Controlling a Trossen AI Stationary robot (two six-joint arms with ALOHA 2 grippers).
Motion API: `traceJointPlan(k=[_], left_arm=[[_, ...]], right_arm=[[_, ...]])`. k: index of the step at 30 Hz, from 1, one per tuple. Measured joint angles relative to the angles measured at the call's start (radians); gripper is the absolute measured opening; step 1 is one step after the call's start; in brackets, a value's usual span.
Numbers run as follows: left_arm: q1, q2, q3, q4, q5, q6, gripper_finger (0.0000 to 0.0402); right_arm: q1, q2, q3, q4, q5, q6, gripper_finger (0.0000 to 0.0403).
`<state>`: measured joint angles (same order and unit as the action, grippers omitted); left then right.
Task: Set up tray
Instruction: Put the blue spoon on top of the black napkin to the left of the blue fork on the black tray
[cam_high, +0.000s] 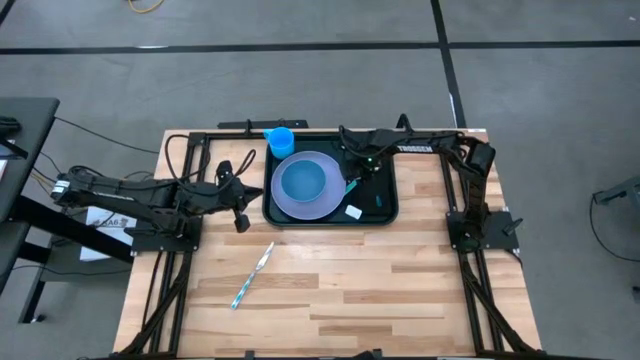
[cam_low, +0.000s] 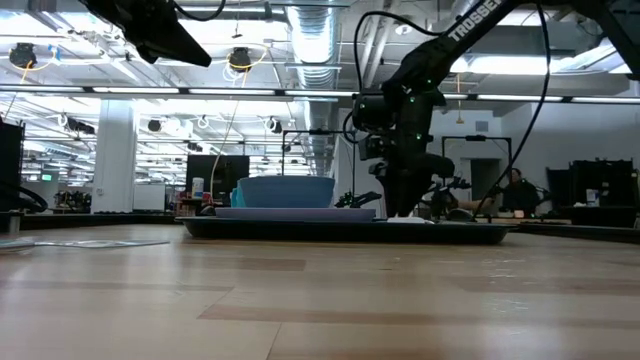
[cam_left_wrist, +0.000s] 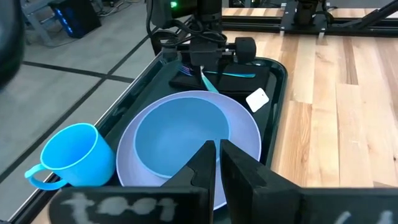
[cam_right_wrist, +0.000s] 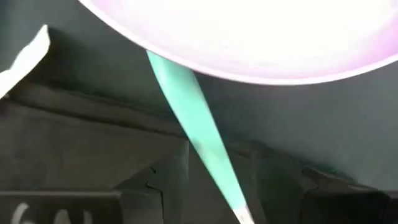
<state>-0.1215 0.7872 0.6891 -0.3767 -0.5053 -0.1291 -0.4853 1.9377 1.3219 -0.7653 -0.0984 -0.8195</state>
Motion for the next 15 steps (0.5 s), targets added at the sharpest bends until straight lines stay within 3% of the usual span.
traceJointPlan(k=[9,15], left_arm=[[0.000,0.000,0.000,0.000,0.012,-0.001,0.0013],[0.000,0.000,0.000,0.000,0.013,-0.002,0.0013]], right_arm=[[-0.001,0.004,-0.043,0.056,0.003,-0.027,0.0153],[-0.009,0.072,-0.033,0.054,0.006,-0.028,0.0146]])
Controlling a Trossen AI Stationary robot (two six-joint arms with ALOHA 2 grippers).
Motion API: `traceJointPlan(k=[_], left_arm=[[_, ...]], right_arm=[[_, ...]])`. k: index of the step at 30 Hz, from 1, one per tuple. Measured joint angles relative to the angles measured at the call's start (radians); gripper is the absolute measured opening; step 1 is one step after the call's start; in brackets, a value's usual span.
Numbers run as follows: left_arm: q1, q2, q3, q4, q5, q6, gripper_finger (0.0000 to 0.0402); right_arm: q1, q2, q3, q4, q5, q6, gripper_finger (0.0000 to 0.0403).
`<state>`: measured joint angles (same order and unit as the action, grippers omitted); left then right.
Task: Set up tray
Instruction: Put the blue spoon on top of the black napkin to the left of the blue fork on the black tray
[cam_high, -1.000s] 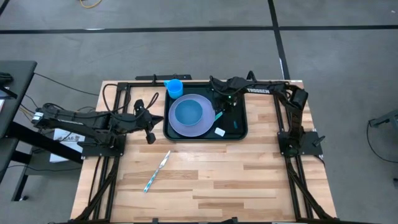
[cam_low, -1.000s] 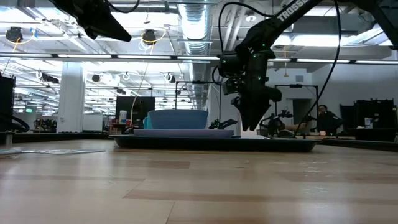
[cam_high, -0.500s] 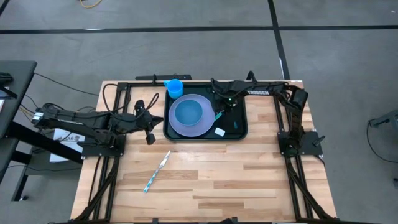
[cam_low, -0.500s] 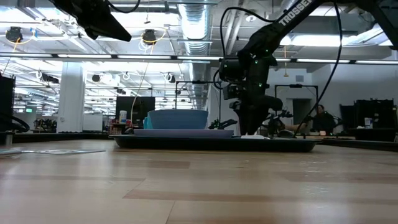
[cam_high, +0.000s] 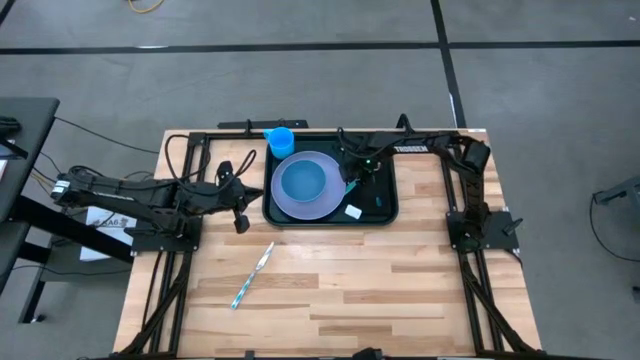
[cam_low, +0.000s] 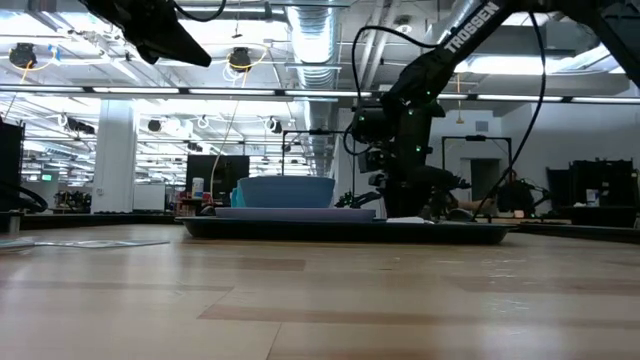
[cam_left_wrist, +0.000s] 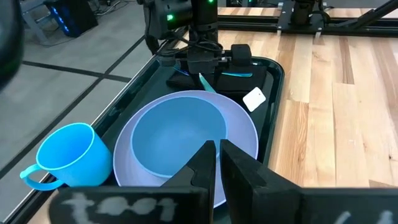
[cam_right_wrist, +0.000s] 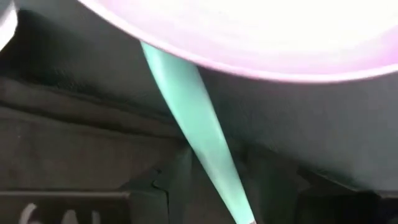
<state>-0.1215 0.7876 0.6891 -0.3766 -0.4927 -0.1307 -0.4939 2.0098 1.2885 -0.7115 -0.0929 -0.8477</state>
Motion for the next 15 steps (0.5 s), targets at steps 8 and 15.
traceJointPlan(k=[8,15], left_arm=[[-0.001,0.000,0.000,0.001,0.017,-0.006,0.0013],[0.000,0.000,0.000,0.001,0.017,-0.005,0.0013]], right_arm=[[0.006,0.020,0.059,-0.042,0.040,-0.018,0.0102],[0.005,0.028,0.120,-0.110,0.054,-0.018,0.0047]])
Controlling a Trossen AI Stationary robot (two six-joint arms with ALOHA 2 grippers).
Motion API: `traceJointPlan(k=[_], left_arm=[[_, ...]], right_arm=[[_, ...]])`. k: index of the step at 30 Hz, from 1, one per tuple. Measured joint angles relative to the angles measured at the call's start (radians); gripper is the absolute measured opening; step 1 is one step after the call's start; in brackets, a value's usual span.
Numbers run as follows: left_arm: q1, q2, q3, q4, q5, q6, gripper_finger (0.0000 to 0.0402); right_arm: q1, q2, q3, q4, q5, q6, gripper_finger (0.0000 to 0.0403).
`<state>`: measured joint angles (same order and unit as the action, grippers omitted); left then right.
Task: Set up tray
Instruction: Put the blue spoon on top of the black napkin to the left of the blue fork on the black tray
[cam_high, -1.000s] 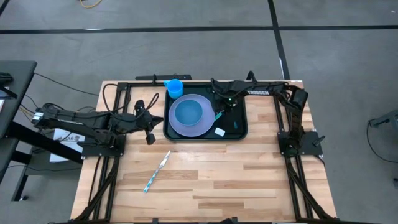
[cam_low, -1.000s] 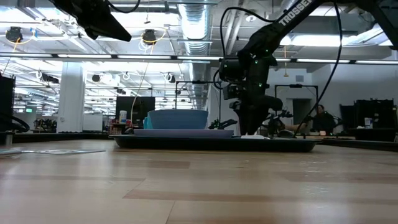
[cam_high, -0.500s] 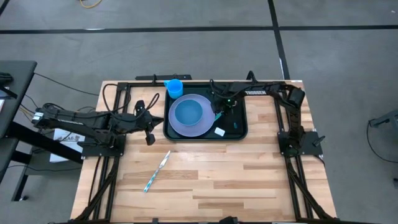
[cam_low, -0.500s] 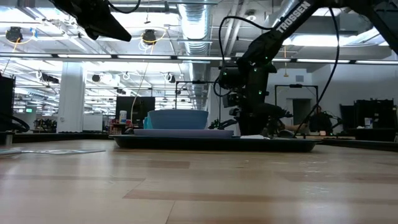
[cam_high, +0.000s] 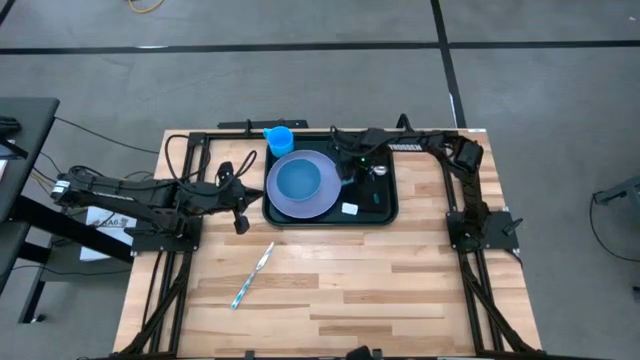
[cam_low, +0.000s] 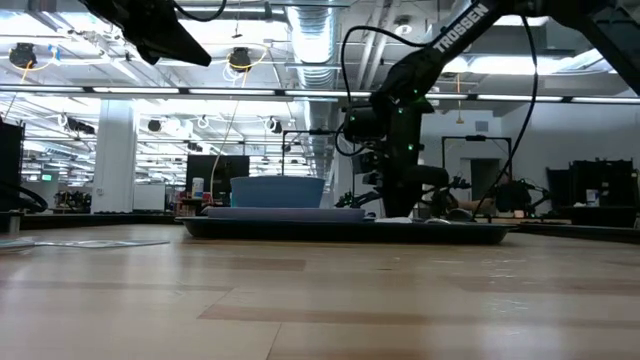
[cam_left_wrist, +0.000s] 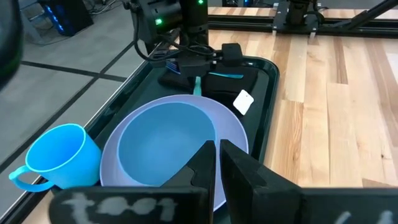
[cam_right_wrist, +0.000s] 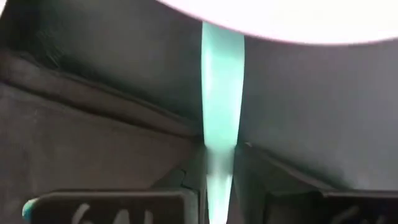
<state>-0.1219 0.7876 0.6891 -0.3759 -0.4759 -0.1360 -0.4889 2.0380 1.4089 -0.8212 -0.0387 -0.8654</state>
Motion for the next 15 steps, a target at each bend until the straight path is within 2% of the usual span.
traceJointPlan(k=[8,15], left_arm=[[0.000,0.000,0.000,0.000,0.000,0.000,0.0013],[0.000,0.000,0.000,0.000,0.000,0.000,0.0013]], right_arm=[[0.000,0.000,0.013,-0.031,0.069,-0.001,0.0068],[0.005,-0.002,0.014,-0.090,0.071,0.000,0.0053]])
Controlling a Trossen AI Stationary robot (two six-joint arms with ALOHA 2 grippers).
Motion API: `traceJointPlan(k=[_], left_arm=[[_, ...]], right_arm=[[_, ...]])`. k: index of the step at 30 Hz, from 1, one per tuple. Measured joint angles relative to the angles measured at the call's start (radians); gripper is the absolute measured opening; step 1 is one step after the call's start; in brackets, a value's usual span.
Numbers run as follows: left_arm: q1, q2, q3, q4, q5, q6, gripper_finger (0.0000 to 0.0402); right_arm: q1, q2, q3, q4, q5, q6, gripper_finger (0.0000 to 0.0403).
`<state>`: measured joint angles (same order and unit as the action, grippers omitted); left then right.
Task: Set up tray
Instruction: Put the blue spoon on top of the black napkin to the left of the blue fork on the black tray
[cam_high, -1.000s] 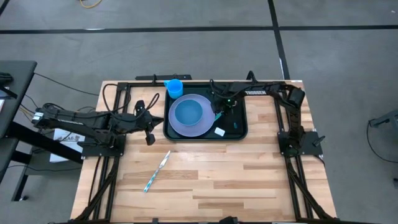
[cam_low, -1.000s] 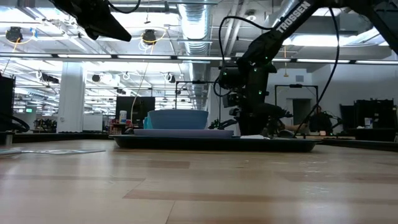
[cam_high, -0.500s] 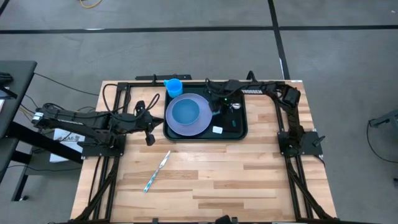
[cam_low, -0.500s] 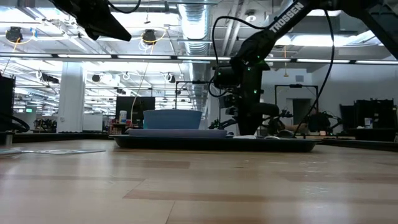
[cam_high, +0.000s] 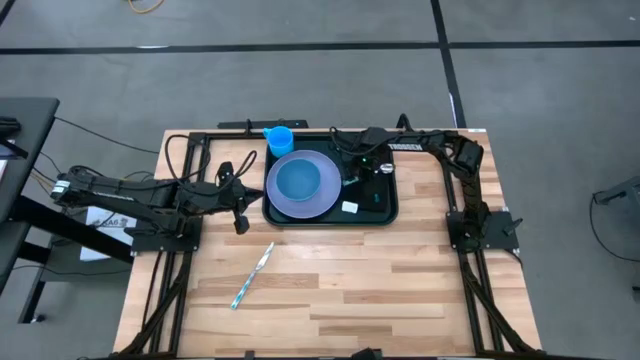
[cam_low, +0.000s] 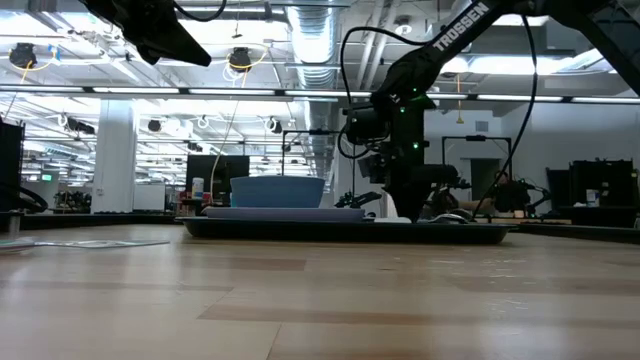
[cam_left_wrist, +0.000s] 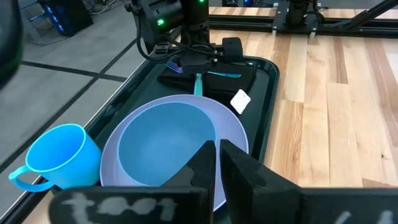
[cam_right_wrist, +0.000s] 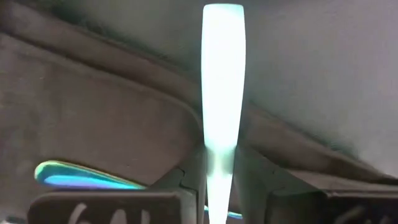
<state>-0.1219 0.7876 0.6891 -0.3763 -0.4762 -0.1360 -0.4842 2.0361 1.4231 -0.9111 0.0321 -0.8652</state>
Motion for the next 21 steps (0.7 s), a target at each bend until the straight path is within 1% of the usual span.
traceJointPlan(k=[6,12,17,21], left_arm=[[0.000,0.000,0.000,0.000,0.000,0.000,0.0013],[0.000,0.000,0.000,0.000,0.000,0.000,0.0013],[0.000,0.000,0.000,0.000,0.000,0.000,0.0013],[0.000,0.000,0.000,-0.001,0.003,0.000,0.0013]], right_arm=[[0.021,0.000,0.000,-0.044,0.006,0.001,0.0052],[0.042,-0.002,0.008,-0.099,0.065,0.029,0.0050],[0.058,-0.002,0.064,-0.155,0.073,0.070,0.0049],[0.074,-0.003,0.117,-0.184,0.071,0.072,0.0049]])
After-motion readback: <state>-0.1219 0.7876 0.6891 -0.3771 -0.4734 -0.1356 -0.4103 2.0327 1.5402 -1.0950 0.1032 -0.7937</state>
